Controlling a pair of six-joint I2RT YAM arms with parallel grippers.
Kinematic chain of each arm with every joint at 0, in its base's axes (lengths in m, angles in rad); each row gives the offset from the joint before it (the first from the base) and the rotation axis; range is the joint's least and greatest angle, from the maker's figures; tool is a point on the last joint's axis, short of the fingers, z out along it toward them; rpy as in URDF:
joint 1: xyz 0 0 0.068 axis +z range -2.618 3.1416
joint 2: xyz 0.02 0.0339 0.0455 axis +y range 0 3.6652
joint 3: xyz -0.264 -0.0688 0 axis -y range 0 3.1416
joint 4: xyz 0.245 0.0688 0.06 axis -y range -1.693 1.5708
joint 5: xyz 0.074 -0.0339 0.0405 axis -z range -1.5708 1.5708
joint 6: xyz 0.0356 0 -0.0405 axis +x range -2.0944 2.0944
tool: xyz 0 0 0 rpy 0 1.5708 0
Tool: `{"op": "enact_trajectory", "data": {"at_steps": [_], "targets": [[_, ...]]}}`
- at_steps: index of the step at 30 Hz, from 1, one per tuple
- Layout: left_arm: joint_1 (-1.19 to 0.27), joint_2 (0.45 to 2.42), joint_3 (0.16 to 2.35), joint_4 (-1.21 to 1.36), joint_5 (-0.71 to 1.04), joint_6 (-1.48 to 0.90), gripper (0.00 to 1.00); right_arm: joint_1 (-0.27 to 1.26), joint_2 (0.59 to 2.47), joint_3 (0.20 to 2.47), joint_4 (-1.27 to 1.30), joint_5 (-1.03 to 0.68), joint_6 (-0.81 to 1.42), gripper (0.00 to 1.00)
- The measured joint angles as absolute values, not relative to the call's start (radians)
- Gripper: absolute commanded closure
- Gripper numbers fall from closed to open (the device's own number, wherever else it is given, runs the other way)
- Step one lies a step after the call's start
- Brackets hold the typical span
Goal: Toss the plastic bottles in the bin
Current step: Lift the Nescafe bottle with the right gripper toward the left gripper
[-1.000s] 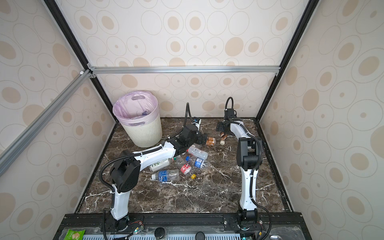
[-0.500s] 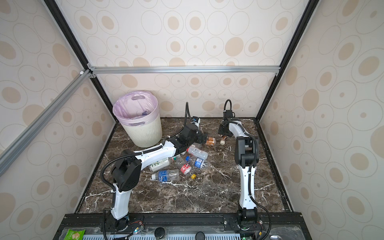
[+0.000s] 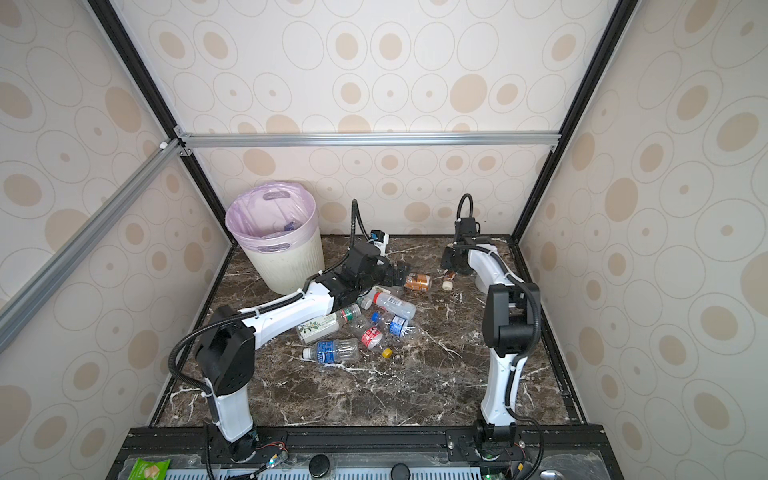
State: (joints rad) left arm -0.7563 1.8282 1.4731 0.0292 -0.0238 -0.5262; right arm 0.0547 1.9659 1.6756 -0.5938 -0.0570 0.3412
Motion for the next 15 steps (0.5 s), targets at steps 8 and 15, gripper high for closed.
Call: {"op": "enact_trajectory", "data": {"at_steps": [8, 15], "targets": [[-0.759, 1.737, 1.329, 0.158, 0.096, -0.604, 0.01, 0.091, 1.692, 1.575, -0.538, -0.124, 0.421, 0.51], [-0.768, 1.737, 1.278, 0.19, 0.17, -0.634, 0.01, 0.229, 1.614, 1.572, -0.498, -0.131, 0.486, 0.51]]}}
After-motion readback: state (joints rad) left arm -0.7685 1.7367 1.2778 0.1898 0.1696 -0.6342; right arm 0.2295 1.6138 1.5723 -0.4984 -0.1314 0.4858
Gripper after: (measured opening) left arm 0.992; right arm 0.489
